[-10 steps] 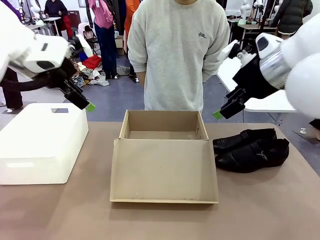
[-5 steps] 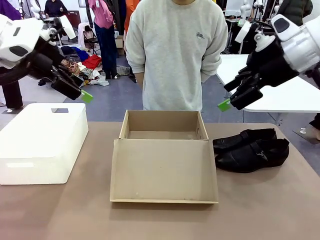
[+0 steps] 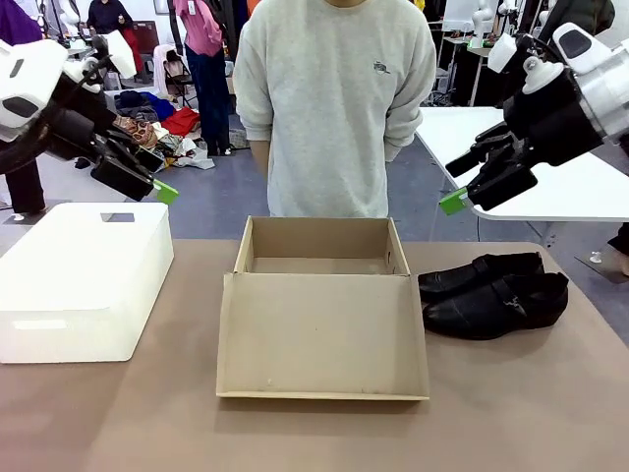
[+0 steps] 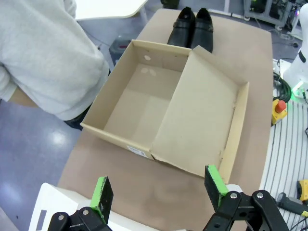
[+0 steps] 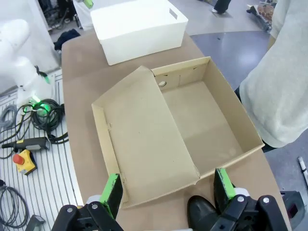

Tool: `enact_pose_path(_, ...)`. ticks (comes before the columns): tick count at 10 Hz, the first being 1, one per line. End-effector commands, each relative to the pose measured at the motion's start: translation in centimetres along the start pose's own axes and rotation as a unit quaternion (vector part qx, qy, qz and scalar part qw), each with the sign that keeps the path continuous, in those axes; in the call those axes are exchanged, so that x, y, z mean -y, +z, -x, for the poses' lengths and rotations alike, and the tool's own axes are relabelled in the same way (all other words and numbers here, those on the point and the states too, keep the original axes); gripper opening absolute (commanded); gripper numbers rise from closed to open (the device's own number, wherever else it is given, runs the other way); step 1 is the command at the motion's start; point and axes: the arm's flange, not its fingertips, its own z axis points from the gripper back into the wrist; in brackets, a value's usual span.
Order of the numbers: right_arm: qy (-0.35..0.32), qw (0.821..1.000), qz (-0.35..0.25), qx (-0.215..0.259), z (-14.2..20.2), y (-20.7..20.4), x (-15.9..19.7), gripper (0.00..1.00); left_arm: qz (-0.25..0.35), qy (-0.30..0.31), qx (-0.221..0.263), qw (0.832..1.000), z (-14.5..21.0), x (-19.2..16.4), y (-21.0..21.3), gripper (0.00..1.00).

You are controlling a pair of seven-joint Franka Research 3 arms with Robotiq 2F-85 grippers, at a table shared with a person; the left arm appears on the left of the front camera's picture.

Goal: Pack the shoes into the box.
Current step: Place one shoe of the Shoes into the Shoes Box.

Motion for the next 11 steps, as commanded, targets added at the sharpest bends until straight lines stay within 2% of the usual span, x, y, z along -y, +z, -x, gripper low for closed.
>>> enact_pose_path(1,0.01,1.0,-0.014,0.003,0.0,-0.2,0.4,1.0,0.012,-0.006,0.018,1.0,0.6,-0.2,-0.2,1.0)
enact_pose_path(2,0.005,1.0,0.009,-0.005,-0.1,-0.3,0.1,1.0,0.0,0.0,0.0,1.0,0.0,0.0,0.0,1.0)
enact_pose_path(7,-0.001,1.0,-0.005,0.001,0.1,-0.1,0.0,1.0,0.0,0.0,0.0,1.0,0.0,0.0,0.0,1.0)
enact_pose_path(8,-0.009,1.0,0.003,-0.006,0.0,-0.2,-0.2,1.0,0.0,0.0,0.0,1.0,0.0,0.0,0.0,1.0)
enact_pose_path(10,0.012,0.999,0.027,-0.042,-1.0,0.9,0.9,1.0,0.0,0.0,0.0,1.0,0.0,0.0,0.0,1.0)
enact_pose_path(11,0.027,0.997,0.021,-0.062,-1.5,1.5,1.7,1.0,0.0,0.0,0.0,1.0,0.0,0.0,0.0,1.0)
